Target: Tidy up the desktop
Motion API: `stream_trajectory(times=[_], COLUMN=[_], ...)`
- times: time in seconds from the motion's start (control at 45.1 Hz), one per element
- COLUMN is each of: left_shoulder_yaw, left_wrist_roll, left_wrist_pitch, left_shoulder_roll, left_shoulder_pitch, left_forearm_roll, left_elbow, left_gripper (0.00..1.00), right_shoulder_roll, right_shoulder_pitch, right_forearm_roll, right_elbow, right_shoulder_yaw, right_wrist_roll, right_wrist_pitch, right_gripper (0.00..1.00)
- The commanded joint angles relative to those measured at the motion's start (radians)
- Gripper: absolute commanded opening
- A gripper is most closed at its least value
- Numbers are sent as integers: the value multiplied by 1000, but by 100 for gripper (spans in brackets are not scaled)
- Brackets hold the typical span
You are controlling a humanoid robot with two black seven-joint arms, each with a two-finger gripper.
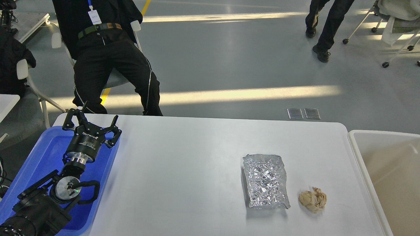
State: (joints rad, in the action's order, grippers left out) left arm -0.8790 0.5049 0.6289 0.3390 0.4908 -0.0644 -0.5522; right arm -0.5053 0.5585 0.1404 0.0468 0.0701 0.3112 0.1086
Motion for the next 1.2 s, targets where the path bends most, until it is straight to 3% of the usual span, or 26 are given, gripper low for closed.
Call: stream_trajectory(times=[0.0, 0.177, 0.288, 0.333, 0.355, 0.421, 0.488, 0.599, 0.621, 0.688, 0.843, 1.176], left_shoulder_yaw=[0, 0, 0, 0, 0, 0, 0, 0, 0, 0, 0, 0], left_wrist_roll=[0, 0, 0, 0, 0, 0, 1, 0, 0, 1, 0, 0], left_wrist_pitch=[0, 0, 0, 0, 0, 0, 0, 0, 0, 0, 0, 0], left_shoulder_roll=[0, 0, 0, 0, 0, 0, 0, 0, 0, 0, 0, 0], left_shoulder_pitch=[-1, -1, -1, -1, -1, -1, -1, 2, -1, -1, -1, -1], left_forearm_roll=[0, 0, 0, 0, 0, 0, 0, 0, 0, 0, 0, 0], left_elbow=[0, 0, 1, 0, 0, 0, 0, 0, 0, 0, 0, 0], left_gripper=[100, 100, 100, 100, 100, 100, 100, 100, 100, 100, 100, 100], right_shoulder_roll=[-21, -217, -280, -282, -276, -253, -217, -110, -29, 57, 191, 225], right_shoulder_pitch=[40, 3, -60, -75, -89, -127, -181, -268, -299, -312, -310, -233], right_forearm_roll=[-12, -24, -45, -80, -128, -202, -263, -409, -498, -597, -717, -720], right_elbow=[71, 424, 612, 659, 692, 738, 809, 927, 939, 933, 921, 771], right_shoulder_yaw=[82, 358, 500, 548, 591, 649, 712, 801, 859, 907, 990, 1004], right_wrist_roll=[8, 19, 77, 124, 175, 241, 269, 273, 273, 275, 281, 281], right_wrist_pitch=[49, 100, 100, 100, 98, 92, 86, 53, 25, 14, -26, -44], right_gripper=[100, 100, 100, 100, 100, 100, 100, 100, 100, 100, 100, 100])
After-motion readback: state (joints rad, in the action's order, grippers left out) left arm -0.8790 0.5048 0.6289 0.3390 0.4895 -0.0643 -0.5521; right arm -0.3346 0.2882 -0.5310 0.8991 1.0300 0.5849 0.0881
